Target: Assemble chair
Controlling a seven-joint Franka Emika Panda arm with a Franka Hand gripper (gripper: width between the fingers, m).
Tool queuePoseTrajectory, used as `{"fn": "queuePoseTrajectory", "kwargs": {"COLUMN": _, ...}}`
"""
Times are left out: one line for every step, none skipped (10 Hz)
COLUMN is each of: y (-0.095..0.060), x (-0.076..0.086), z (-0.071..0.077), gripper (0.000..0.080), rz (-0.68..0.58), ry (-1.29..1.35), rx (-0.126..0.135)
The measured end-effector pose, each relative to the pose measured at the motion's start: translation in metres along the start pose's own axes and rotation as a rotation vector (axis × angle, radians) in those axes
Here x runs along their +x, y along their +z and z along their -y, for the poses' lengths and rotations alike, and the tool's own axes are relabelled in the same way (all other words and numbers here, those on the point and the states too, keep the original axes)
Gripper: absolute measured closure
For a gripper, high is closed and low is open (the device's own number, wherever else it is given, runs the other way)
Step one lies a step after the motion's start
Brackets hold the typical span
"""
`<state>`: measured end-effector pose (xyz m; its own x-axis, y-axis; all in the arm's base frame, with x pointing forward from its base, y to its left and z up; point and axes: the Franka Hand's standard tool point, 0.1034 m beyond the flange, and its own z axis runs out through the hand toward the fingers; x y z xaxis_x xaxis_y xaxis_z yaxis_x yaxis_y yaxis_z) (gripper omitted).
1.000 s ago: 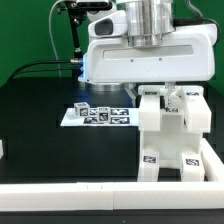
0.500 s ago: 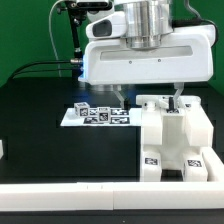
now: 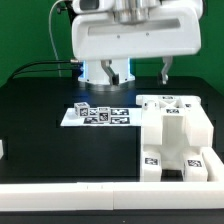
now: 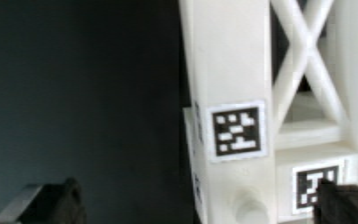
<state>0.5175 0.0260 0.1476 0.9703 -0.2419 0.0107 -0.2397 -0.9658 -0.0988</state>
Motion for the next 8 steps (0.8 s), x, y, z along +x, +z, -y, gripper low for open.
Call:
{"fn": "queuePoseTrajectory", "kwargs": {"y": -0.002, "x": -0.004, "z": 0.001, "gripper": 0.0151, "rz": -0.002, "ry": -0.003, "rx": 0.0}}
{"fn": "queuePoseTrajectory", "kwargs": {"y": 0.0, "x": -0.004, "z": 0.001, "gripper": 0.0151, "rz": 0.0, "ry": -0.002, "rx": -0.001}}
{"fn": "queuePoseTrajectory", "kwargs": {"y": 0.0, "x": -0.004, "z": 0.001, "gripper": 0.0151, "rz": 0.001, "ry": -0.002, "rx": -0.001}}
{"fn": "queuePoseTrajectory", "kwargs": {"y": 0.0, "x": -0.004, "z": 0.001, "gripper": 0.0151, "rz": 0.001, "ry": -0.003, "rx": -0.001}}
{"fn": "queuePoseTrajectory", "kwargs": {"y": 0.002, "x": -0.006, "z": -0.001, "gripper": 0.0151, "rz": 0.004, "ry": -0.009, "rx": -0.001}}
{"fn": "queuePoseTrajectory", "kwargs": {"y": 0.006, "x": -0.013, "z": -0.008, "gripper": 0.0151, "rz": 0.015, "ry": -0.029, "rx": -0.003}}
{"fn": "queuePoseTrajectory", "kwargs": {"y": 0.007, "x": -0.022, "z": -0.017, "gripper": 0.0151, "rz": 0.051, "ry": -0.052, "rx": 0.003}}
{"fn": "queuePoseTrajectory", "kwargs": {"y": 0.006, "x": -0.028, "z": -0.025, "gripper": 0.0151, "rz": 0.081, "ry": -0.035, "rx": -0.001}}
